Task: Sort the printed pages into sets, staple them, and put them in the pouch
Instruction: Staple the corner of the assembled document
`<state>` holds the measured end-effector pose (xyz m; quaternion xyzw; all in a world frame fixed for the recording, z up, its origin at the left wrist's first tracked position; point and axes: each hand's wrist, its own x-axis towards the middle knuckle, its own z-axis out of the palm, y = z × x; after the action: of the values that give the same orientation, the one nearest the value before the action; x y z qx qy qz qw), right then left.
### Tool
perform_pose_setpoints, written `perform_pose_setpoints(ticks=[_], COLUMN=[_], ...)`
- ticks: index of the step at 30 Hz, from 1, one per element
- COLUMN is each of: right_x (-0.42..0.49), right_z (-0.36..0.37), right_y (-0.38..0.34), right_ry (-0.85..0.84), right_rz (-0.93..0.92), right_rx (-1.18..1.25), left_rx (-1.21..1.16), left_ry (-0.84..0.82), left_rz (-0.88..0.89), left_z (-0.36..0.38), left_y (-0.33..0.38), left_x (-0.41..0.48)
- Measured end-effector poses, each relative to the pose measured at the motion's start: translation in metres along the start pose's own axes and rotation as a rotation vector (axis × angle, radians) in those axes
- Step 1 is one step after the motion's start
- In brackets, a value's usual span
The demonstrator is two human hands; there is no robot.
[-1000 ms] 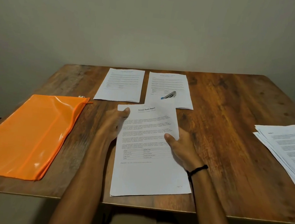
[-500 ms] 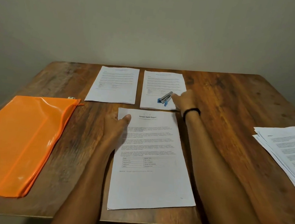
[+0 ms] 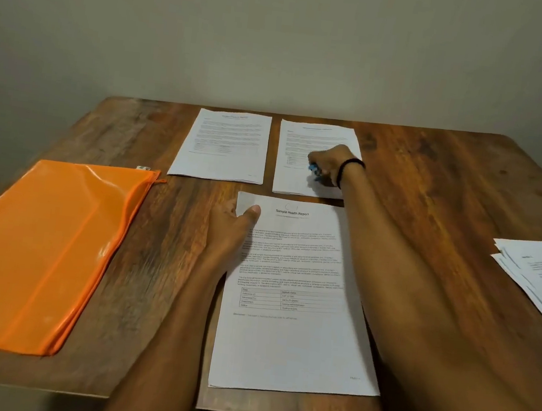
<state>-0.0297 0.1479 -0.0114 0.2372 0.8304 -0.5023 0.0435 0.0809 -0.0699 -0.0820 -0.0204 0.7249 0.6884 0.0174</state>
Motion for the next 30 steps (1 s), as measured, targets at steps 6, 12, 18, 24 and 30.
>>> perform_pose_setpoints(ticks=[6,12,18,24,30], right_x=[-0.062,-0.072,-0.07,-0.066,-0.063], right_z=[0.023,0.046,0.046,0.044,0.044], right_y=[0.015,0.038,0.039,0.038,0.039], right_ry=[-0.316,-0.32,-0.317,-0.343,-0.391], right_rz=[-0.279,-0.424,-0.411,-0.404,-0.424], right_rx=[0.614,0.419,0.395,0.4,0.307], left_rx=[0.024,0.073,0.104,0.081,0.112], left_ry=[0.027,0.066,0.077,0.084,0.093], left_rz=[0.008,0.084,0.127,0.145,0.191], left_z=[0.004,0.006,0.008,0.008,0.007], left_y=[0.002,0.003,0.001,-0.003,-0.008], left_x=[-0.002,-0.004,-0.004,-0.001,0.002])
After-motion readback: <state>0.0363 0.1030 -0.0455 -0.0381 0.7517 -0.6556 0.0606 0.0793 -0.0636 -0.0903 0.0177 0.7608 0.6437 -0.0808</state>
